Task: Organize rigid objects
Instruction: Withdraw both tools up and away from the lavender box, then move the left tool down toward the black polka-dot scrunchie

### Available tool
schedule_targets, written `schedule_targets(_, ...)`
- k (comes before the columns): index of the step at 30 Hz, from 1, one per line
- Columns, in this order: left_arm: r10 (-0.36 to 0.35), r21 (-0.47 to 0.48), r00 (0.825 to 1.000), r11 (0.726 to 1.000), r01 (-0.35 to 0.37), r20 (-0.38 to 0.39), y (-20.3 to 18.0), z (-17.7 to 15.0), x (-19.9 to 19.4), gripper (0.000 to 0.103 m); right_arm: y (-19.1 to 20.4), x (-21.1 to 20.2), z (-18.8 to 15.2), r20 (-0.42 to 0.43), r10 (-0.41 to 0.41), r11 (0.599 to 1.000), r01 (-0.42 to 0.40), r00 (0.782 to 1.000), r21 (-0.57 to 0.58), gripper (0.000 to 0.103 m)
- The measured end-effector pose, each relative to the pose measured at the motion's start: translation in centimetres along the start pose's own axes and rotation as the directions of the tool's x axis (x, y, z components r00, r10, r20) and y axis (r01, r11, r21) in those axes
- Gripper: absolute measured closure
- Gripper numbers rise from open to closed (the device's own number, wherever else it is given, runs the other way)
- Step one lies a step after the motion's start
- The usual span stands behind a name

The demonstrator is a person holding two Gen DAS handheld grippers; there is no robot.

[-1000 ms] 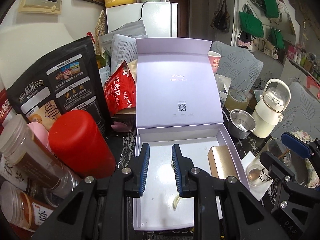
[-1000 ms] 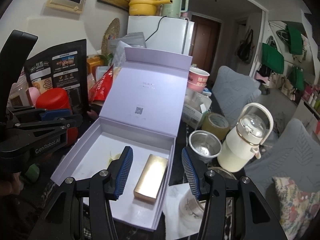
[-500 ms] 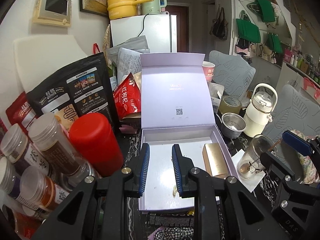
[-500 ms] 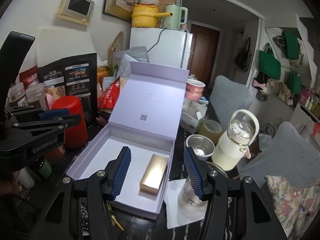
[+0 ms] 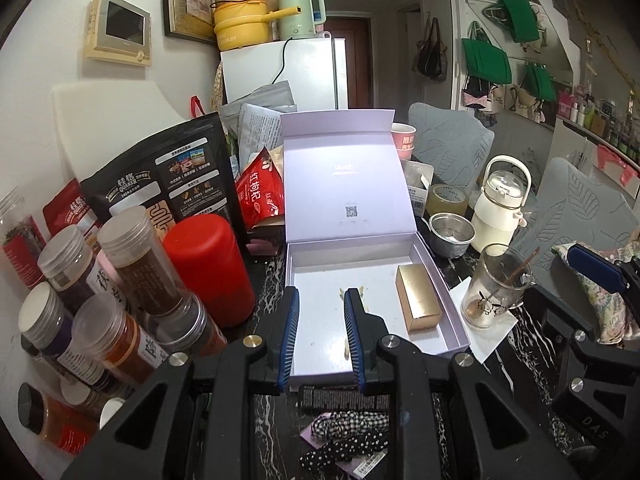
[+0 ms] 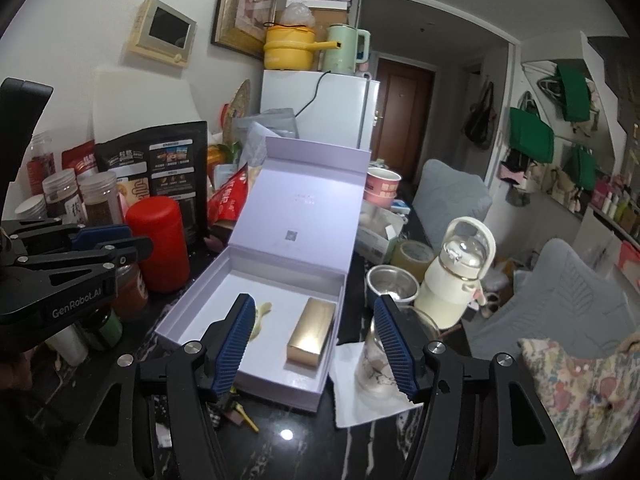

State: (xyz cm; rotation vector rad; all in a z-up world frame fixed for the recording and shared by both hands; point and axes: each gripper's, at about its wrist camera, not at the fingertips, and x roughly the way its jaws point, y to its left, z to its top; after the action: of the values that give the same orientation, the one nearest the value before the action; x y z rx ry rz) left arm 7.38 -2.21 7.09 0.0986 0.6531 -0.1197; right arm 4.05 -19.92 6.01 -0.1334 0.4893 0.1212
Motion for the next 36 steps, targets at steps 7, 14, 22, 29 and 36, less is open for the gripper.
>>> schedule_targets(7,0.007,0.004,1.0,1.0,-0.007,-0.011,0.0,-2.2,-0.9,0.08,-0.2,-1.2,-2.1,-0.019,0.004,1.0,-0.004,1.0,0.027,0.04)
schedule_targets(14,0.001,-0.007,1.0,1.0,-0.001,-0.022,0.3,-4.6,-1.0,0.0,0.0,-1.8,-4.5,-0.054,0.018,0.999,-0.015,0.998,0.046,0.04)
schedule_targets(22,0.012,0.008,0.996,1.0,-0.011,-0.089,0.3,-7.6,-0.4,0.0,0.3,-1.8,-6.9,-0.099,0.03,0.997,-0.023,0.995,0.07,0.04)
schedule_targets(29,0.004,-0.021,0.989,1.0,-0.007,-0.147,0.9,-10.2,0.5,0.0,0.9,-1.3,-8.8,-0.144,0.039,0.996,-0.027,0.989,0.081,0.039)
schedule_targets(36,0.033,-0.019,0.991,0.999,-0.036,-0.133,0.6,-11.6,0.9,0.0,1.3,-0.6,-10.3,-0.177,0.03,0.996,-0.014,0.984,0.088,0.038)
